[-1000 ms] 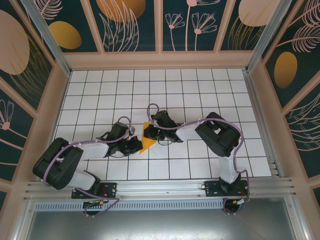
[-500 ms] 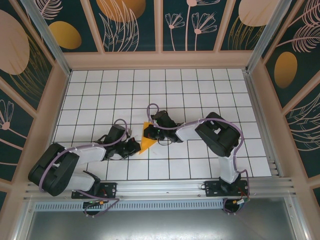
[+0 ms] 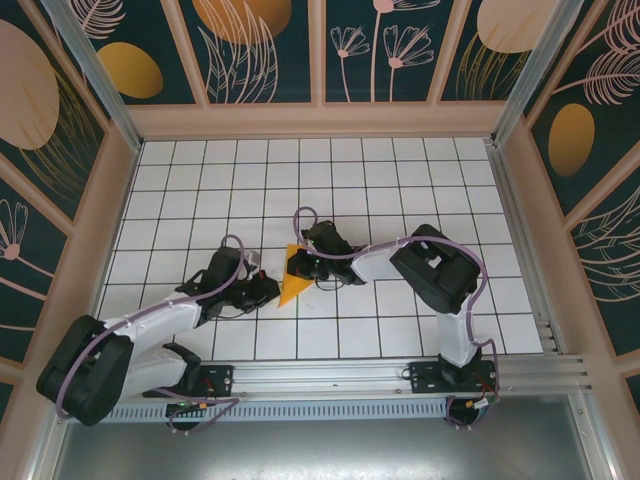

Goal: Fold a paper plane with a square sheet of paper (pick it up from the middle)
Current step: Fourth fold the wing at the center of the table.

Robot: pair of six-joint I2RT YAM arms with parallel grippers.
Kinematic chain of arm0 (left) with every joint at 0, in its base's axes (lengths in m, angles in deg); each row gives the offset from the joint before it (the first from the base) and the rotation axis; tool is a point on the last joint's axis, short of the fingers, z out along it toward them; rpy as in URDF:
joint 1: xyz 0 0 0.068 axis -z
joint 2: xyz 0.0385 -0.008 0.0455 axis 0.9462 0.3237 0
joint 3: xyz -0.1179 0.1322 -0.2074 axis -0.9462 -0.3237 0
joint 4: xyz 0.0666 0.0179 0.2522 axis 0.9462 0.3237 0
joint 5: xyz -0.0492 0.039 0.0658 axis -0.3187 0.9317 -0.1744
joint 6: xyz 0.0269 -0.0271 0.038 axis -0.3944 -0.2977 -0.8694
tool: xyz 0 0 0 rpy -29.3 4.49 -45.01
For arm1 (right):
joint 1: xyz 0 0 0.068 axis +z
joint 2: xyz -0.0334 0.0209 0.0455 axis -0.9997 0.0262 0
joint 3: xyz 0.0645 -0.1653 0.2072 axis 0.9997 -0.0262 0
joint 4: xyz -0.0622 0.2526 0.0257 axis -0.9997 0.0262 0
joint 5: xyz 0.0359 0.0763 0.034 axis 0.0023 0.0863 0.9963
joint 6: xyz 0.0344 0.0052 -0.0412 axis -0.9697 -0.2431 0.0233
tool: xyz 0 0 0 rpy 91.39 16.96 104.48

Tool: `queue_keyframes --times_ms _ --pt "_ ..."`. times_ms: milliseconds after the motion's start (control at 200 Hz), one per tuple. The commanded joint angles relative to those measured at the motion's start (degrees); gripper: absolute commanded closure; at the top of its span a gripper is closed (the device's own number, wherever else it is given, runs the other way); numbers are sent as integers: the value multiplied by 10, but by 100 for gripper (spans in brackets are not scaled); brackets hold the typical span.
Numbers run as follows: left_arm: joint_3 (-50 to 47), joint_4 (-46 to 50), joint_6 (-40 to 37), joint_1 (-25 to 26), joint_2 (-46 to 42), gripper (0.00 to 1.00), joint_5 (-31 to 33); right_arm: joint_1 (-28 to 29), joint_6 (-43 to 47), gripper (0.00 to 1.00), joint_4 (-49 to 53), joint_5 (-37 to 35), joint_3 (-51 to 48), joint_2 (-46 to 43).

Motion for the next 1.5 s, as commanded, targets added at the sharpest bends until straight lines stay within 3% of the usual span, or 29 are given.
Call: queue_keyframes --times_ms 0,295,445,545,686,936,1176,1316,1491 --pt "12 -48 -10 -1 36 95 -49 2 9 100 69 -37 -7 39" --pt "5 -38 -23 -1 110 96 -32 3 10 100 70 -37 -7 40" --pt "-9 25 -12 -1 118 100 18 2 11 100 74 -39 -9 40" --pt "-28 0 6 -1 119 100 5 2 12 100 74 -40 -9 40" --pt "-31 36 18 0 119 100 22 2 13 100 80 -43 -7 40" --pt "-78 80 60 1 42 100 50 2 13 100 78 -42 -5 45" --pt "-34 115 33 0 -41 100 54 2 13 100 79 -40 -1 45" --pt "-6 108 21 0 -112 93 68 3 9 100 75 -40 -2 44" --pt "44 51 -13 0 -57 90 49 3 4 100 64 -37 -5 42"
